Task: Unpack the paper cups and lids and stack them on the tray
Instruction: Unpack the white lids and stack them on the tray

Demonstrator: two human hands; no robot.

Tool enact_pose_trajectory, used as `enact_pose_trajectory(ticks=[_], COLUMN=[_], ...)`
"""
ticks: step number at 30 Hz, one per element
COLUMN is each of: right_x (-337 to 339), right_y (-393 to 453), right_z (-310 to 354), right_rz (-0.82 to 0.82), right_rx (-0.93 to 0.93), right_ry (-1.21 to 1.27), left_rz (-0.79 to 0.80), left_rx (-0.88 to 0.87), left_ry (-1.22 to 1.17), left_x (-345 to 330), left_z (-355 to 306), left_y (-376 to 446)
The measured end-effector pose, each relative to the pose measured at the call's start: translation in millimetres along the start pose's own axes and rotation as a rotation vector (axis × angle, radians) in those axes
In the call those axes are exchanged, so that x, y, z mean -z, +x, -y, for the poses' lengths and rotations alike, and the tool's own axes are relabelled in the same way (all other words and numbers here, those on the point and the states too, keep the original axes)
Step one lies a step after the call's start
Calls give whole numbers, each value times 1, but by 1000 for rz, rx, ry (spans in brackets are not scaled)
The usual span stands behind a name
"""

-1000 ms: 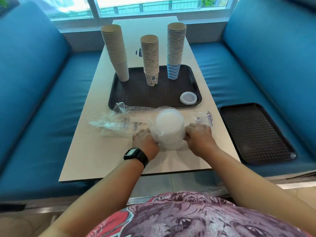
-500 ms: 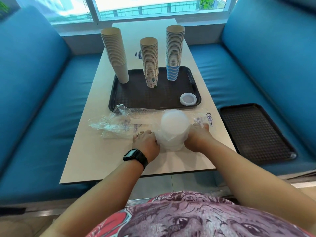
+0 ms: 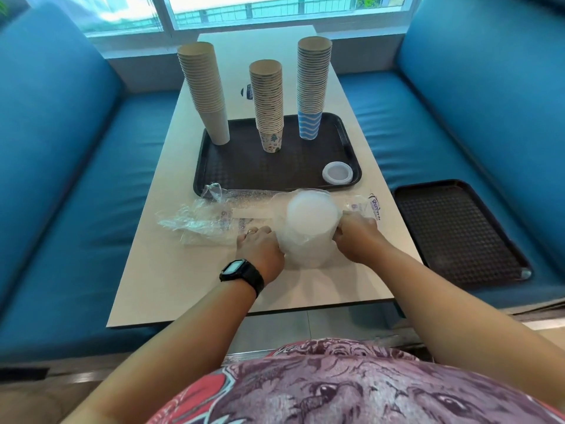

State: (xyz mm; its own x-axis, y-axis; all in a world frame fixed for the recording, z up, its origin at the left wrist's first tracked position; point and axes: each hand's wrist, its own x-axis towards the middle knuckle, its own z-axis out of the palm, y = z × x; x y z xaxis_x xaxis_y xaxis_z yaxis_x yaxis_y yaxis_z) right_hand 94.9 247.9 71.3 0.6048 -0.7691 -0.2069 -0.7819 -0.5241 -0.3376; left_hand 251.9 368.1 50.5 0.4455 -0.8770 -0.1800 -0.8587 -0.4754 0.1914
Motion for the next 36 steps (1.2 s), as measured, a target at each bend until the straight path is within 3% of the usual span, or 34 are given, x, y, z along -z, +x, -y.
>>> enact_pose_trajectory(ticks=[4, 11, 18, 20, 21, 23, 24, 26, 29, 31, 33, 36], right_x=[-9, -17, -19, -11, -6, 5, 12, 26, 34, 31, 28, 29], right_y=[7, 6, 10, 9, 7, -1, -7, -19, -29, -29, -29, -25], right_z=[0, -6, -11, -12, -12, -6, -1, 10, 20, 24, 24, 20], right_rz=[133, 29, 58, 3, -53, -241, -383, -579, -585, -490, -420, -379], right_rx=[-32, 44, 5, -34, -67, -91, -37, 195, 538, 562, 522, 469], right_ry=[-144, -120, -75, 100, 310, 786, 903, 840, 449, 322, 364, 395], left_rz=[15, 14, 8, 3, -2, -11, -12, -14, -2, 30, 120, 225], left_rx=[-24, -82, -56, -58, -56, -50, -49, -55, -48, -25, 15, -6], left_ry=[41, 174, 145, 143, 137, 133, 139, 148, 137, 127, 34, -351], left_x=[-1, -3, -2, -5, -6, -7, -7, -8, -9, -6, 1, 18], left_z=[0, -8, -5, -3, -2, -2, -2, -2, -1, -1, 3, 19], left_y=[3, 6, 7, 7, 6, 7, 8, 8, 10, 11, 11, 3])
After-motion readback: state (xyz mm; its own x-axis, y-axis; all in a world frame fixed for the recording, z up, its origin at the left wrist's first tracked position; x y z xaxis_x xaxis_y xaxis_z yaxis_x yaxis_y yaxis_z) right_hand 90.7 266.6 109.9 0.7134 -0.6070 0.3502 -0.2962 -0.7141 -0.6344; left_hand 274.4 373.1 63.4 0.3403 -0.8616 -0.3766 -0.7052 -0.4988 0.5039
